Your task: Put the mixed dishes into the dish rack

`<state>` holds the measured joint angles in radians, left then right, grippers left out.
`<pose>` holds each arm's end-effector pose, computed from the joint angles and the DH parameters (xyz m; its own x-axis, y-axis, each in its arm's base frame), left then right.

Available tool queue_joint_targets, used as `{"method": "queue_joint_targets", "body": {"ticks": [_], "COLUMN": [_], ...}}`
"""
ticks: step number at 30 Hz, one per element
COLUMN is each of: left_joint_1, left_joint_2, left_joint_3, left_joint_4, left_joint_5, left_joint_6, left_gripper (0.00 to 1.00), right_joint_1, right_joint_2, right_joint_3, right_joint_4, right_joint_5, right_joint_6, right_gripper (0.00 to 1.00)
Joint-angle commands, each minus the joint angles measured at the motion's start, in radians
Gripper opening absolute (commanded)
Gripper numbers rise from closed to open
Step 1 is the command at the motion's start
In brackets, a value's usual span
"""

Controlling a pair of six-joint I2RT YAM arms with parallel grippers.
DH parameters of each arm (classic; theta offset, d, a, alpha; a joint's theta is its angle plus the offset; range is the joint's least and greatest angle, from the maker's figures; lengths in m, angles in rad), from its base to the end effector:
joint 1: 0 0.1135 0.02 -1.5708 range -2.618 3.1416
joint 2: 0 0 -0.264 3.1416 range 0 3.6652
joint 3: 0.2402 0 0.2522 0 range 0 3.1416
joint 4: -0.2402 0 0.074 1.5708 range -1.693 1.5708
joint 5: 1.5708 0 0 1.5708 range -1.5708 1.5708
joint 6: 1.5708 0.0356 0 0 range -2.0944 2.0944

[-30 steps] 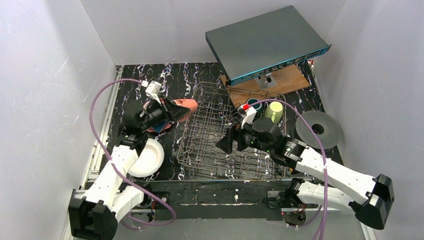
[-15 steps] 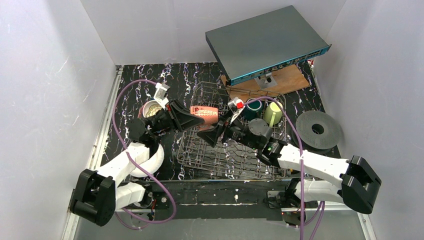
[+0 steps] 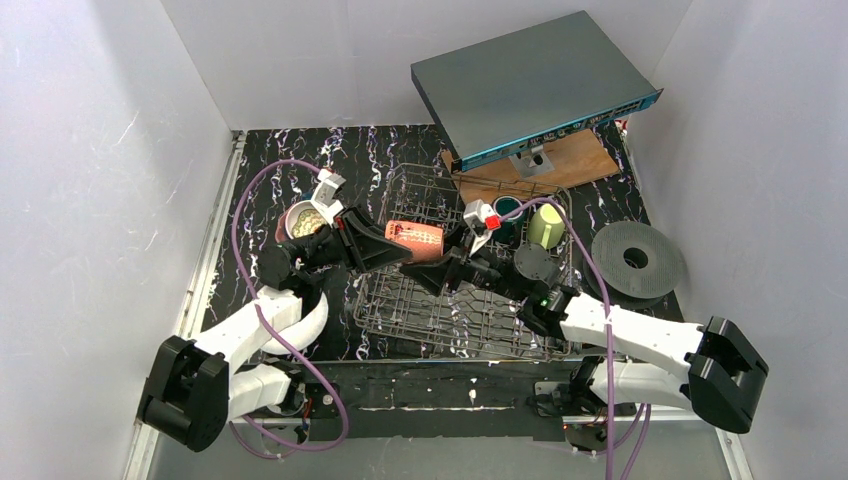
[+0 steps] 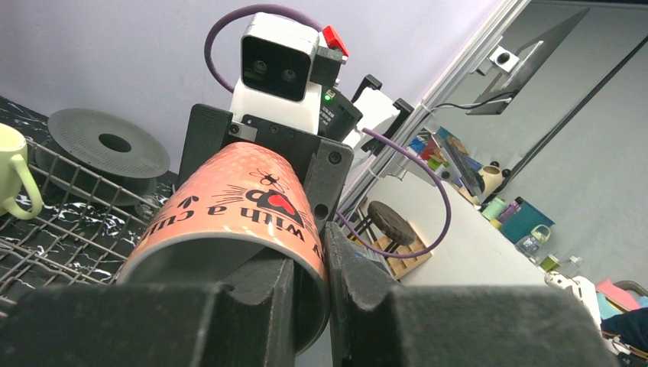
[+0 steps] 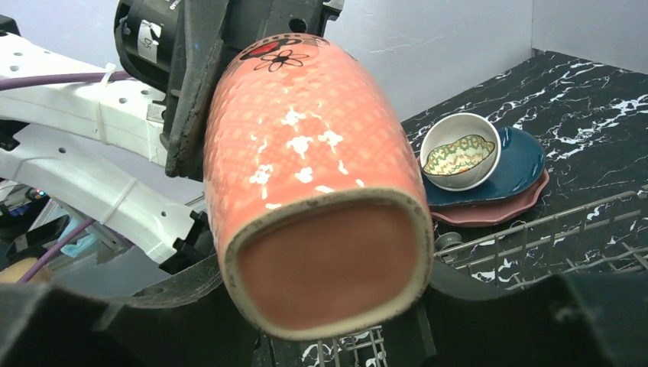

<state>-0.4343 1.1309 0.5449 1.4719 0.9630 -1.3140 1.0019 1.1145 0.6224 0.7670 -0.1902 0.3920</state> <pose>0.1732 -0.1126 0.3399 -0.5096 -0.3725 -0.7756 0.8602 -0.2391 -0.4504 0.1305 0.2166 0.3172 -0.2184 0.3549 -0.9090 -0.9110 0.2598 0.3203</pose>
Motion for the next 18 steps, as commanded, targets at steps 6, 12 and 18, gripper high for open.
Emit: {"method": "queue_joint_targets", "body": {"ticks": [6, 12, 18], "left_joint_1": [-0.008, -0.015, -0.015], "left_joint_2": [-0.009, 0.051, -0.018], "left_joint_3": [0.014, 0.091, 0.160], "left_joint_4": [0.061, -0.105, -0.674], "left_joint_5": [0.009, 0.108, 0.091], "left_joint_6": [0.010, 0.053, 0.418], "left_gripper": [0.00, 0.35, 0.73], "right_joint_1": [-0.003, -0.014, -0.014], "right_joint_2": [-0.038, -0.076, -0.189], "right_joint_3": [0.040, 0.064, 0.100], "right_joint_4": [0.039, -0.073, -0.514], "right_joint_5": [0.019, 0.070, 0.515], "right_joint_6": [-0.005, 0.007, 0.008], "right_gripper": [0.07, 0.01, 0.01]}}
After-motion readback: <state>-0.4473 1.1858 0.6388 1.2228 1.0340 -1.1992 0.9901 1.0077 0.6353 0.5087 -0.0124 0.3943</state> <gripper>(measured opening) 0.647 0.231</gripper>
